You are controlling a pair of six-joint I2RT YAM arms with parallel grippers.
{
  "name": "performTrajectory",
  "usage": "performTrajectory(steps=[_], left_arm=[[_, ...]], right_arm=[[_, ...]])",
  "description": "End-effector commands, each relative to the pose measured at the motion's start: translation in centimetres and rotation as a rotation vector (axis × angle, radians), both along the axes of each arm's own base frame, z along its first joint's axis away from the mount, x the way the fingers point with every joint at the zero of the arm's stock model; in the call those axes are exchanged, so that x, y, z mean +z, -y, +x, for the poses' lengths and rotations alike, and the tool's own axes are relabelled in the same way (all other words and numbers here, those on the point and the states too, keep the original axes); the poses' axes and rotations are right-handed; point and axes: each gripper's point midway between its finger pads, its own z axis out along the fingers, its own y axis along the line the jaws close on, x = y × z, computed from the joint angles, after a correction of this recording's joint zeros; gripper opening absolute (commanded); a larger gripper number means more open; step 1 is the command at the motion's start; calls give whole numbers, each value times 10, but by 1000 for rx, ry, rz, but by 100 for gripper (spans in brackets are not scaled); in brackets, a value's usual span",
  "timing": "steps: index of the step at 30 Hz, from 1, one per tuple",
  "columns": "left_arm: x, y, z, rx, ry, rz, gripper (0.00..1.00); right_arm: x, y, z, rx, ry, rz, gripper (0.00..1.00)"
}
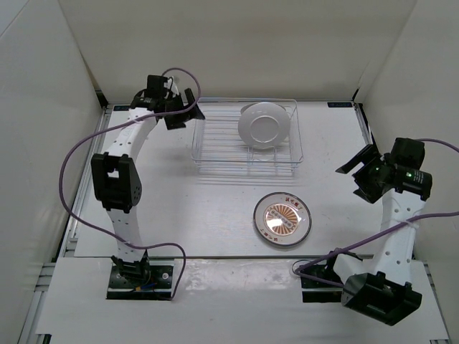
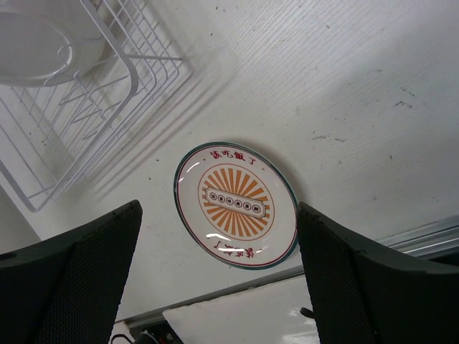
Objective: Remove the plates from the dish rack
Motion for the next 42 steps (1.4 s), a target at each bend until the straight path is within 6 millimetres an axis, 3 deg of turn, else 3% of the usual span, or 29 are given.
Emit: performTrajectory(steps=[1, 2, 4, 5, 6, 8, 9, 10, 11, 12, 13, 16, 20, 25, 28, 31, 33, 34, 42], left_arm=[[125, -4, 32, -18, 487, -74, 100], [125, 0, 45, 1, 509, -108, 100], [183, 17, 65, -46, 695, -198, 89], [162, 28, 94, -30, 629, -282, 83], [163, 51, 89, -121, 611, -356, 77], [158, 73, 102, -162, 581, -442, 73], [139, 101, 93, -230, 533, -465, 74], [134, 110, 92, -272, 568, -435, 80], [107, 127, 82, -312, 527, -416, 80], [104, 142, 73, -388, 599, -354, 82], [89, 154, 68, -418, 594, -342, 89], [70, 171, 67, -458, 598, -318, 94], [52, 187, 70, -494, 621, -268, 98], [29, 187, 80, -475, 610, -239, 99], [25, 190, 78, -483, 601, -252, 97], [19, 193, 71, -495, 575, -269, 89], [32, 196, 67, -506, 602, -303, 82], [27, 198, 64, -512, 590, -309, 80], [54, 216, 40, -601, 557, -486, 50]], right_arm=[[0, -1, 0, -3, 40, 2, 89], [-1, -2, -1, -6, 36, 10, 89], [-2, -5, 0, 2, 38, 23, 89], [-2, -5, 1, 6, 38, 28, 89], [-2, -6, 4, 13, 43, 32, 89], [-4, -7, 7, 24, 47, 38, 89], [-3, -7, 8, 31, 60, 38, 89], [-6, -7, 8, 35, 54, 37, 89], [-5, -8, 7, 37, 62, 37, 89], [-4, -7, 7, 42, 69, 27, 89], [-2, -7, 5, 43, 74, 18, 89], [-3, -6, 2, 53, 65, 2, 89], [-1, -6, 1, 69, 68, -12, 89], [1, -7, -2, 72, 62, -14, 89], [-3, -7, -4, 74, 45, -13, 89], [-2, -5, -6, 67, 39, -20, 89], [-3, -4, -6, 63, 34, -22, 89], [-4, -4, -5, 63, 29, -22, 89], [-12, -3, -6, 50, -7, -9, 89]])
